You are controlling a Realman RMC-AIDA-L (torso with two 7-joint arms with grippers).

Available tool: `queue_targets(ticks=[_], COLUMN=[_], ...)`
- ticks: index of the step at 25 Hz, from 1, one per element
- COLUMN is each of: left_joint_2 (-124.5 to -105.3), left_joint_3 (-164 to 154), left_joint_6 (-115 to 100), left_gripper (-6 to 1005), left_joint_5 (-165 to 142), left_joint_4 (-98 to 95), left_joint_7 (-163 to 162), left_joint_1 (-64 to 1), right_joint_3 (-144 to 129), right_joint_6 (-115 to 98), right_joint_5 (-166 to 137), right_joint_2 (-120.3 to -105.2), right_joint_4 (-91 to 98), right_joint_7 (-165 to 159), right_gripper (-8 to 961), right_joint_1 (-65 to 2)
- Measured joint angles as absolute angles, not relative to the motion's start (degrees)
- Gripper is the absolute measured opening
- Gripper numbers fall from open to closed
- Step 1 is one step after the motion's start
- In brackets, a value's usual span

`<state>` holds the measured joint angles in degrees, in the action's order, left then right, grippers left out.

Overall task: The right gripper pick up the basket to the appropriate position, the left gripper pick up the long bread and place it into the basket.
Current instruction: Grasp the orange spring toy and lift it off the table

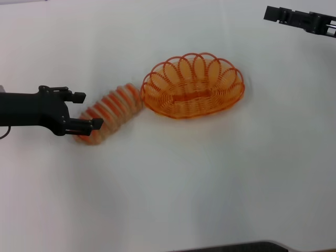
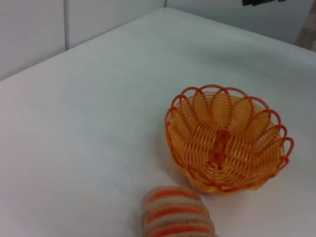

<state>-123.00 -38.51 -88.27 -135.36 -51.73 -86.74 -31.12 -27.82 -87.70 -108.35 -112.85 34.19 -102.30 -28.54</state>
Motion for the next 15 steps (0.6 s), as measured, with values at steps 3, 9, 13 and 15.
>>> queue_targets(ticks=[3, 9, 13, 15], left_joint_2=[-123.58, -123.65, -123.81, -123.84], left_joint_3=[-38.8, -39.8, -40.6, -40.6], left_joint_6=[-87.5, -86.7, -85.7, -85.3], left_gripper=[786, 785, 784, 784], left_joint_5=[-136.1, -136.8, -137.6, -137.8], left_joint_4=[-52.7, -53.1, -52.8, -52.6], left_joint_7=[-86.8, -86.8, -86.8, -86.8], left_joint_1=[-31.0, -30.9, -30.7, -30.7], right_joint_3=[-27.8, -27.9, -27.9, -27.9], right_joint_6=[-87.6, -87.5, -87.4, -87.3], right_joint_5=[-108.4, -108.4, -108.4, -108.4], right_joint_2=[-112.85, -112.85, -112.85, -112.85], right_joint_4=[34.2, 34.0, 33.8, 33.7], right_joint_7=[-102.3, -102.2, -102.2, -102.1], right_gripper=[920, 920, 919, 919], right_joint_1=[-28.5, -28.6, -28.6, -28.5])
